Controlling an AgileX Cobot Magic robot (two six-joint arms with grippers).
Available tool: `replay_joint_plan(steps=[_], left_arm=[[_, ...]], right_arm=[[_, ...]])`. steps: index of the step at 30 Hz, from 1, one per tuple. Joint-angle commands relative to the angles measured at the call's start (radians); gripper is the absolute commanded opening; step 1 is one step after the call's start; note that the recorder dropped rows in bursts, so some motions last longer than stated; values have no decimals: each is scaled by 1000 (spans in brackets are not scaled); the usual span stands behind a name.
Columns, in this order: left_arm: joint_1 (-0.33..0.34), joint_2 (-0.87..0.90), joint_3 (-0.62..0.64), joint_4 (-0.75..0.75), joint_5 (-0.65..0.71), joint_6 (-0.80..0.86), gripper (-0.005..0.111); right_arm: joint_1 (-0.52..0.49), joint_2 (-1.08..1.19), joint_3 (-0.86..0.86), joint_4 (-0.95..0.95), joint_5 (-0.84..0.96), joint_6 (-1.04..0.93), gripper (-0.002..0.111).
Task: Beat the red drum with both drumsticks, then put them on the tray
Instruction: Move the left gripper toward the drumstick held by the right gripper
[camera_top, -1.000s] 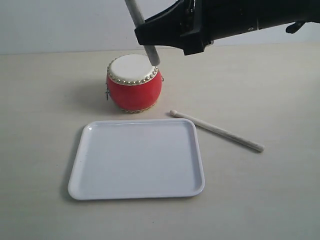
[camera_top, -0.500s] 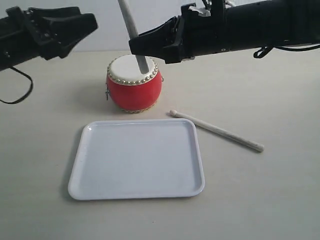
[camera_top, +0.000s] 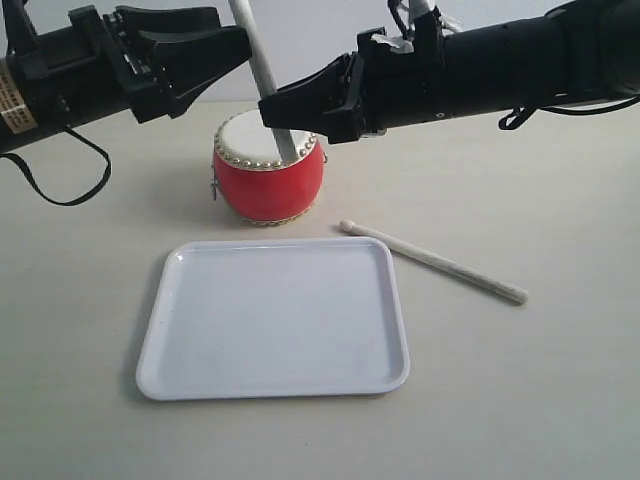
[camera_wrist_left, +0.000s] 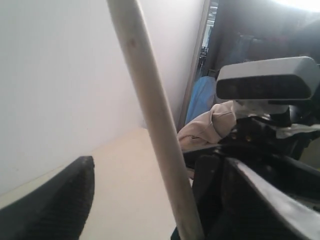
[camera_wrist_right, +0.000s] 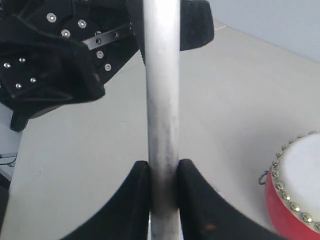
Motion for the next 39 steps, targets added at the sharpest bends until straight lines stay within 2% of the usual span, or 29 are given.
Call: replay_joint_plan(steps=[1, 13, 22, 29, 39], left_arm=[[-4, 2, -7, -34, -8, -100, 69], [-4, 2, -7, -37, -8, -203, 69], [-13, 2, -7, -37, -8, -206, 69], [-63, 2, -7, -52, -8, -200, 69], [-63, 2, -7, -52, -8, -198, 69]], right_arm=[[-2, 7, -4, 0, 62, -23, 0], [-2, 7, -4, -3, 91, -24, 0], [-2, 7, -4, -23, 92, -22, 0], [-2, 7, -4, -23, 92, -18, 0], [-2, 7, -4, -23, 92, -18, 0]])
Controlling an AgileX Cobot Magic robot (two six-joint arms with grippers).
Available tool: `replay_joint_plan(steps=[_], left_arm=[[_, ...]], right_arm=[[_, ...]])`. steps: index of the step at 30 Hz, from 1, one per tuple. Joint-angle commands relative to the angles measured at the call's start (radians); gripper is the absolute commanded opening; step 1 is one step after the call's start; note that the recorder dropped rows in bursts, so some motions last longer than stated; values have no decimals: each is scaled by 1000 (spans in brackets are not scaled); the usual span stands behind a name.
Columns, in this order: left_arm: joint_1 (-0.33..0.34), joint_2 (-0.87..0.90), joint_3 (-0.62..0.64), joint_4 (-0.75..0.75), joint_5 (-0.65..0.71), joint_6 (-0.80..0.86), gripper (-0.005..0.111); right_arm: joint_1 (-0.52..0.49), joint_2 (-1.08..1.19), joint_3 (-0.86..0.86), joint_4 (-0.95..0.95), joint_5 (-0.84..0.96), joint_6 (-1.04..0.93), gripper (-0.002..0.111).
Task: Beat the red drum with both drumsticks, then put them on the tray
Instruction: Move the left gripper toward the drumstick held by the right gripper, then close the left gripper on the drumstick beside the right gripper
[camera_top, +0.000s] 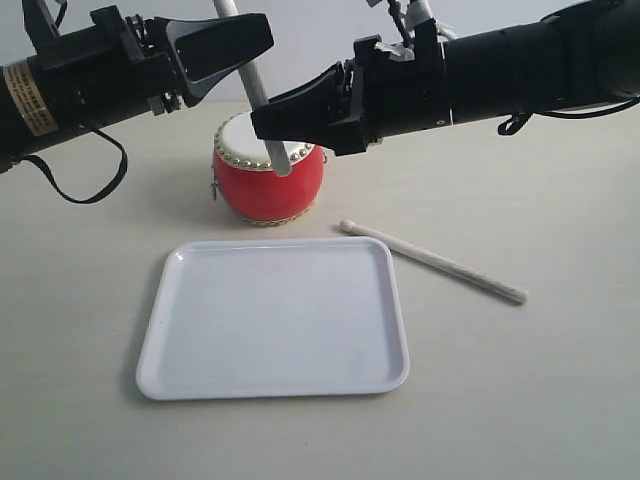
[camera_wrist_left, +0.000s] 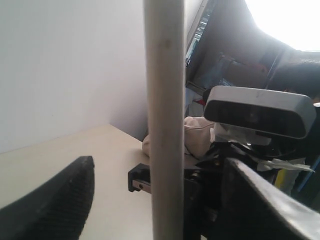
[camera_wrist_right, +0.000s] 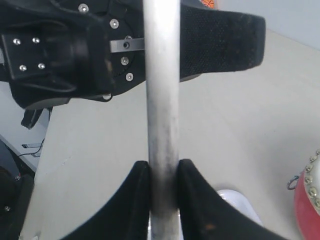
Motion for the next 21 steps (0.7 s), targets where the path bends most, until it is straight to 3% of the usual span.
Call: replay_joint_plan(steps=[1, 21], left_arm=[[-4, 2, -7, -18, -8, 2, 69], [-4, 2, -7, -23, -8, 2, 69]], right_arm=[[-2, -2, -4, 0, 13, -6, 0], [-2, -2, -4, 0, 22, -4, 0]])
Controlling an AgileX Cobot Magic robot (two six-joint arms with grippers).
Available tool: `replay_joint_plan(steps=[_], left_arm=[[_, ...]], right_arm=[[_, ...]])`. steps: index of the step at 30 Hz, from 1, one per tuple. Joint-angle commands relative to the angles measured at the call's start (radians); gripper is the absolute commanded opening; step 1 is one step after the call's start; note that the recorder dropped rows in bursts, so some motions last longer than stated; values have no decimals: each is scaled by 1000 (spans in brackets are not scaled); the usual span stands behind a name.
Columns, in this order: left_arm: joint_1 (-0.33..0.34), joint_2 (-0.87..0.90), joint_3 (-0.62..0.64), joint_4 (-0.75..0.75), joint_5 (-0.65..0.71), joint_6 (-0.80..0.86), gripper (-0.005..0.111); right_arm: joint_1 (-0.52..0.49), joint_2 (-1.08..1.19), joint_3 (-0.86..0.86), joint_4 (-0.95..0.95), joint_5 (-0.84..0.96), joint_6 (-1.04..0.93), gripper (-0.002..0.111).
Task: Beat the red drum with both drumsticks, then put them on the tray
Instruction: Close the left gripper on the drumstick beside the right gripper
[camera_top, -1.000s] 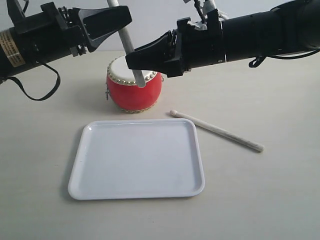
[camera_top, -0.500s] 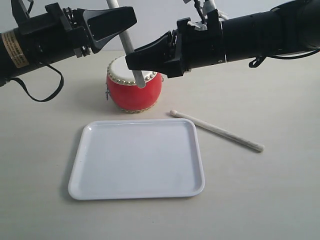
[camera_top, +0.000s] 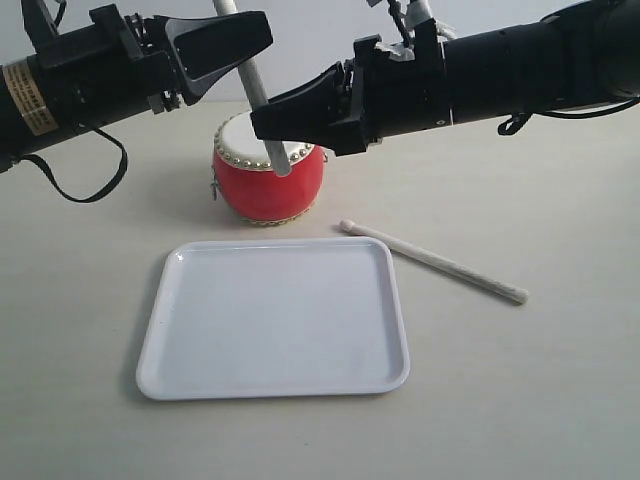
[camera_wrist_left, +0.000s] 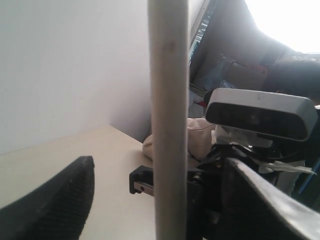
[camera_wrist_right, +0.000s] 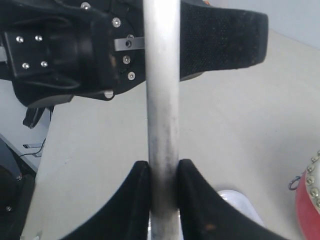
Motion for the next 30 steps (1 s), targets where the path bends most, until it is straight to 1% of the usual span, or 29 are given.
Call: replay_joint_plan(steps=[1, 11, 21, 30], left_arm=[[-4, 2, -7, -16, -8, 2, 69], [-4, 2, -7, -8, -8, 2, 69], [-4, 2, -7, 97, -8, -19, 69], [-4, 2, -7, 120, 12, -27, 69]], right_arm=[[-2, -2, -4, 0, 18, -4, 0], [-2, -2, -4, 8, 25, -4, 0], [-2, -2, -4, 48, 25, -4, 0], [-2, -2, -4, 48, 60, -4, 0]])
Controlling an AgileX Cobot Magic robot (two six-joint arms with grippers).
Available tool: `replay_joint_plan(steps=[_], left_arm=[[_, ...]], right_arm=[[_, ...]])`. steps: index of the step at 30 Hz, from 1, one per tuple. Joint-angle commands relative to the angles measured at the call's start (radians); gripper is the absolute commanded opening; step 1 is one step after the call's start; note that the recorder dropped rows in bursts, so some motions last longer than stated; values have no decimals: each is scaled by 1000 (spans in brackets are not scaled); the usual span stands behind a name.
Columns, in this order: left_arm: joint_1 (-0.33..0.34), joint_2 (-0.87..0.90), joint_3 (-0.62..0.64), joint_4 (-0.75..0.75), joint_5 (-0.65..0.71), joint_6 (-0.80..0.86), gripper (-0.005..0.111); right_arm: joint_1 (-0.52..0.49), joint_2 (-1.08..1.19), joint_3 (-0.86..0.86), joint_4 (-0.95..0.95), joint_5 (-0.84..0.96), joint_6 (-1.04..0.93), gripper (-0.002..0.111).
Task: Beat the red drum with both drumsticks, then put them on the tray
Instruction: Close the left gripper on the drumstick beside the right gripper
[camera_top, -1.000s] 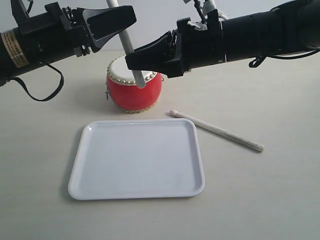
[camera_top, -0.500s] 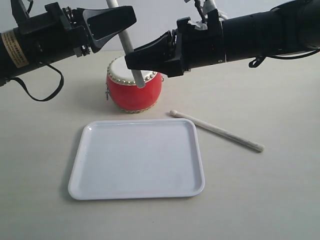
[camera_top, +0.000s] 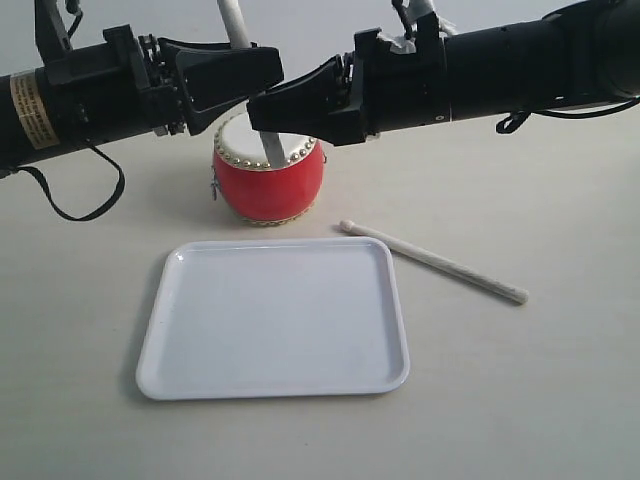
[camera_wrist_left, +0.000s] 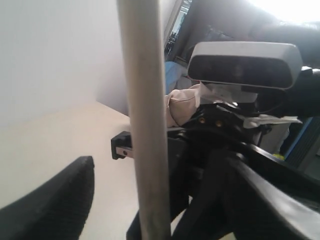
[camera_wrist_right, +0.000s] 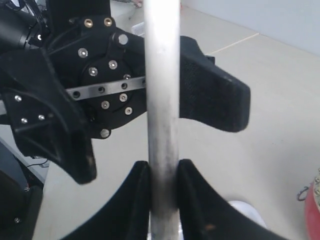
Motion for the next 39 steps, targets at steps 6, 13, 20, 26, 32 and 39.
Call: replay_joint_plan(steps=[6, 13, 20, 26, 32, 39], left_arm=[[-4, 2, -7, 0, 10, -8, 49], [-4, 2, -7, -4, 10, -8, 3], [-4, 2, -7, -8, 10, -8, 0], [-4, 0, -7, -17, 6, -8, 0], [-2, -9, -7, 0, 18, -8, 0], [-2, -68, -32, 109, 221, -92, 0]], right_arm=[[-2, -2, -4, 14, 34, -6, 0], [-2, -2, -4, 14, 36, -6, 0], [-2, -2, -4, 14, 44, -6, 0], [-2, -2, -4, 17, 44, 0, 0], [-2, -4, -6, 17, -10, 25, 22], [-2, -23, -6, 17, -89, 48, 56]])
